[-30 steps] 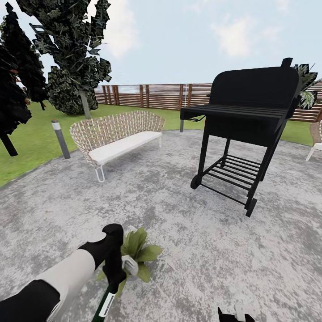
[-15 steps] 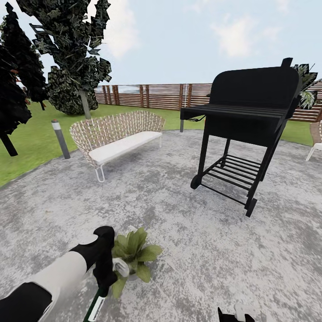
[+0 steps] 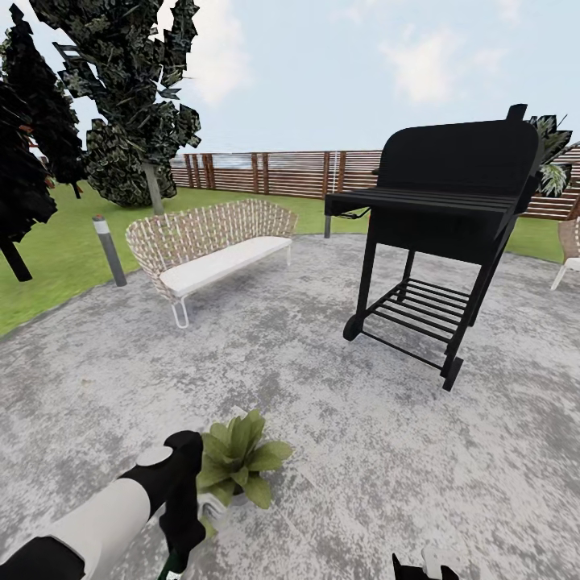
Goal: Pick up the pesticide atomizer in the garden and spray insectifuge to fully cover both potted plants in the garden.
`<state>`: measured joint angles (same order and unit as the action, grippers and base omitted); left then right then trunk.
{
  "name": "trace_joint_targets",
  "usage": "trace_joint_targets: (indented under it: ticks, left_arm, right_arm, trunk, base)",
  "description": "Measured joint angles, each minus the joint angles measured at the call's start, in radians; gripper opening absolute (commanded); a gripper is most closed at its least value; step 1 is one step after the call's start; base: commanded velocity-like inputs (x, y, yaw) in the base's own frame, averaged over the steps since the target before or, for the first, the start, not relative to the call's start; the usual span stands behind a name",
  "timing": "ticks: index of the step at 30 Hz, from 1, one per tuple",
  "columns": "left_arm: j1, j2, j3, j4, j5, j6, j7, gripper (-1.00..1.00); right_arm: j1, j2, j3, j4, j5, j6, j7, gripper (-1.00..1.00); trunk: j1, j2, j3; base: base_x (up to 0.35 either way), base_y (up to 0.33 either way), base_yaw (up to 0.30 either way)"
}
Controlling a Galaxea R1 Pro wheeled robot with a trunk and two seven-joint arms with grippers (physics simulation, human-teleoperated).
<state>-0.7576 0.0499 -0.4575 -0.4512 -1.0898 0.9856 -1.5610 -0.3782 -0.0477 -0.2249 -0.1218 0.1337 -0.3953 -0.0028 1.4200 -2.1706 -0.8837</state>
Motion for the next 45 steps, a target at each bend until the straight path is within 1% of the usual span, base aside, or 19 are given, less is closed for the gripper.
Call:
trace_joint_targets:
  ticks: [2,5,6,7,8,15,19,28,38,45]
  left_arm:
    - [0.0,-0.001,0.0,-0.005,0.001,0.001,0.0,-1.0]
    - [-0.001,-0.012,-0.001,-0.01,0.001,0.002,0.0,-1.0]
    - [-0.003,-0.019,-0.001,-0.022,0.002,0.003,0.0,-1.0]
    - [-0.005,-0.029,0.001,-0.059,0.001,0.005,0.0,-1.0]
    - [-0.004,-0.031,0.003,-0.073,0.0,0.005,0.0,-1.0]
    - [-0.005,-0.033,0.0,-0.091,-0.005,0.006,0.0,-1.0]
    - [-0.011,-0.033,-0.001,-0.107,-0.005,0.006,0.0,-1.0]
    - [-0.024,-0.035,-0.001,-0.112,-0.005,0.006,0.0,-1.0]
    - [-0.088,-0.034,-0.001,-0.112,-0.005,0.007,0.0,-1.0]
    - [-0.1,-0.035,-0.001,-0.113,-0.005,0.009,0.0,-1.0]
  right_arm:
    - [0.0,0.0,0.0,0.0,0.0,0.0,0.0,1.0]
    - [0.0,0.0,0.0,0.0,0.0,0.0,0.0,1.0]
    - [0.0,0.0,0.0,0.0,0.0,0.0,0.0,1.0]
    - [0.0,0.0,0.0,0.0,0.0,0.0,0.0,1.0]
    - [0.0,0.0,0.0,0.0,0.0,0.0,0.0,1.0]
    - [0.0,0.0,-0.001,0.0,0.0,0.0,0.0,1.0]
    - [0.0,0.0,-0.001,0.0,0.0,0.0,0.0,1.0]
    - [0.0,0.0,-0.001,0.0,0.0,0.0,0.0,1.0]
    - [0.0,0.0,-0.001,0.0,0.0,0.0,0.0,1.0]
    - [0.0,0.0,-0.001,0.0,0.0,0.0,0.0,1.0]
  trunk:
    - [0.0,0.0,0.0]
    - [0.0,0.0,0.0]
    - [0.0,0.0,0.0]
    - [0.0,0.0,0.0]
    - [0.0,0.0,0.0]
    - [0.0,0.0,0.0]
    - [0.015,-0.028,-0.015]
    - [0.05,-0.091,-0.057]
    - [0.088,-0.161,-0.105]
    - [0.088,-0.161,-0.116]
  base:
    - [0.0,0.0,0.0]
    - [0.0,0.0,0.0]
    - [0.0,0.0,0.0]
    - [0.0,0.0,0.0]
    - [0.0,0.0,0.0]
    - [0.0,0.0,0.0]
    - [0.0,0.0,0.0]
    - [0.0,0.0,0.0]
    - [0.0,0.0,0.0]
    - [0.0,0.0,0.0]
